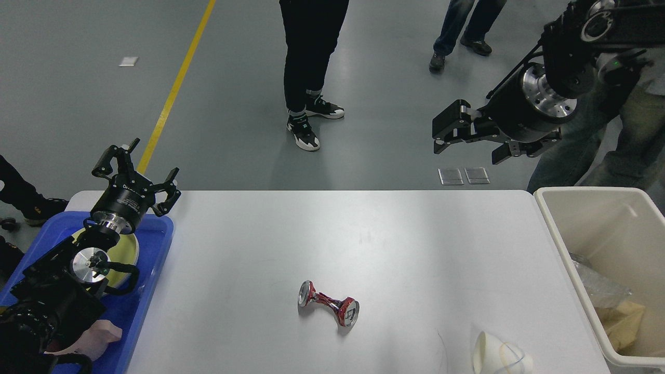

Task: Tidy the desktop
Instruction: 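Move the right gripper down to the red dumbbell toy and grasp it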

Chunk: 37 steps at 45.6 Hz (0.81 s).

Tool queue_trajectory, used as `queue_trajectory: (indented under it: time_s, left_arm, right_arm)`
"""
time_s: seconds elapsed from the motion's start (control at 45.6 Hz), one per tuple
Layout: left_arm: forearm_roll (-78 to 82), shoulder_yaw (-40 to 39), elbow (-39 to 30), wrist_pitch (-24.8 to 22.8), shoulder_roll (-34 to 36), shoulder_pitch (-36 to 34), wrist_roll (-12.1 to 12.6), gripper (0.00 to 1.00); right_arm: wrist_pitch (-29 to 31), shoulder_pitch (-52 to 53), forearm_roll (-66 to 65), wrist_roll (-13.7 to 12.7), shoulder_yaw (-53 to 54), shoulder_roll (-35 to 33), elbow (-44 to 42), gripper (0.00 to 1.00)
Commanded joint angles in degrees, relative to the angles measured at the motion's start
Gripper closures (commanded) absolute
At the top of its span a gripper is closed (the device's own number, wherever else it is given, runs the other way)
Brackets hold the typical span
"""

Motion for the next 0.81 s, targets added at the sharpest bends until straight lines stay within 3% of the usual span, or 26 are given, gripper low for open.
queue_trajectory:
  time_s: [0.0, 0.438, 0.789]
  left_arm:
    - [0.0, 0.0, 0.0, 0.0, 0.0, 0.0, 0.0, 0.04]
    - [-0.1, 0.0, 0.0, 0.0, 0.0, 0.0, -0.1, 0.04]
    - [0.0, 0.0, 0.0, 0.0, 0.0, 0.0, 0.0, 0.04]
  right_arm:
    - [-0.8, -4.4, 0.1, 0.0, 1.6, 2.3, -0.6, 0.00]
    - [-5.2, -40.9, 0.1, -0.1, 21.2, 9.7, -15.5, 0.00]
    - [-9.2, -53.3, 0.1, -0.1, 23.6, 16.1, -22.3, 0.00]
